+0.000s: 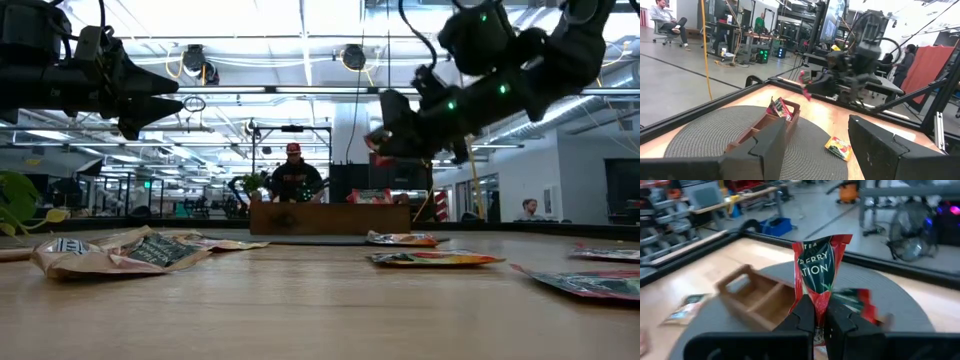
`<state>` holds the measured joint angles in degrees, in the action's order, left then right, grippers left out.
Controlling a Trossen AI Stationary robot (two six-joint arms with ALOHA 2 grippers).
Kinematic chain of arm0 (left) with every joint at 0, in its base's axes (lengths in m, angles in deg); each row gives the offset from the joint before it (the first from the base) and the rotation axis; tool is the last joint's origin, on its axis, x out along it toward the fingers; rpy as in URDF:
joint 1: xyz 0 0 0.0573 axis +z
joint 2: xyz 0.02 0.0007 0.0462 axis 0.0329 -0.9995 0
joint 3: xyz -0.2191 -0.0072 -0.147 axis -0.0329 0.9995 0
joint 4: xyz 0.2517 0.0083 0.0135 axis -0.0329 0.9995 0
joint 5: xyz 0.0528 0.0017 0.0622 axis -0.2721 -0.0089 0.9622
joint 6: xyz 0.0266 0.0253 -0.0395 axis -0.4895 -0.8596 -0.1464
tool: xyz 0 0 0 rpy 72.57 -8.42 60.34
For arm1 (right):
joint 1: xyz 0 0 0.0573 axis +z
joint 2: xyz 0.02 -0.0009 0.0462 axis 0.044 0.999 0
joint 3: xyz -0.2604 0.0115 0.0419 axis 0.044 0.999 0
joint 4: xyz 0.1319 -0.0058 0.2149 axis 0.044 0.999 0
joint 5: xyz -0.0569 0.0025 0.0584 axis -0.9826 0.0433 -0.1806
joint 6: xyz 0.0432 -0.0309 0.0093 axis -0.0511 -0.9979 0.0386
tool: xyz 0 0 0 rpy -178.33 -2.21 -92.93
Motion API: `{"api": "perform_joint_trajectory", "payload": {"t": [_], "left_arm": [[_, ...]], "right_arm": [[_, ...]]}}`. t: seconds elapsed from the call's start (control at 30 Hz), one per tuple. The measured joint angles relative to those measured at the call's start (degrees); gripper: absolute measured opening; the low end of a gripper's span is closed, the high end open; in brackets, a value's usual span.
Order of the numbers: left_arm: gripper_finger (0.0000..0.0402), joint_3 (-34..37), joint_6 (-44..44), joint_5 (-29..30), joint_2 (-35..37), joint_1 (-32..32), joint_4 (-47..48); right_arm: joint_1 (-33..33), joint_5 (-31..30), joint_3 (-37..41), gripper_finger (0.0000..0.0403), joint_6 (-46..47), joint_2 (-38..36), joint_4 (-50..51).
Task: Pick & Place Tea
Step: Put the red tea bag into the right section of the wooden organizer
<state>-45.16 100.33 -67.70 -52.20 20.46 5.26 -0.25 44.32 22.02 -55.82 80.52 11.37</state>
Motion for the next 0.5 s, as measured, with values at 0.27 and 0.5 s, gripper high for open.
{"api": "perform_joint_trajectory", "payload": {"t": [0.27,0.5], "left_arm": [[0.0214,0.00,0.00,-0.01,-0.02,0.00,0.00],[0.0214,0.00,0.00,0.00,0.00,0.00,-0.02]], "right_arm": [[-1.81,2.06,-6.96,0.0005,-5.01,3.83,5.15],[-3.79,1.47,-13.83,0.0005,-4.16,8.77,16.70]]}}
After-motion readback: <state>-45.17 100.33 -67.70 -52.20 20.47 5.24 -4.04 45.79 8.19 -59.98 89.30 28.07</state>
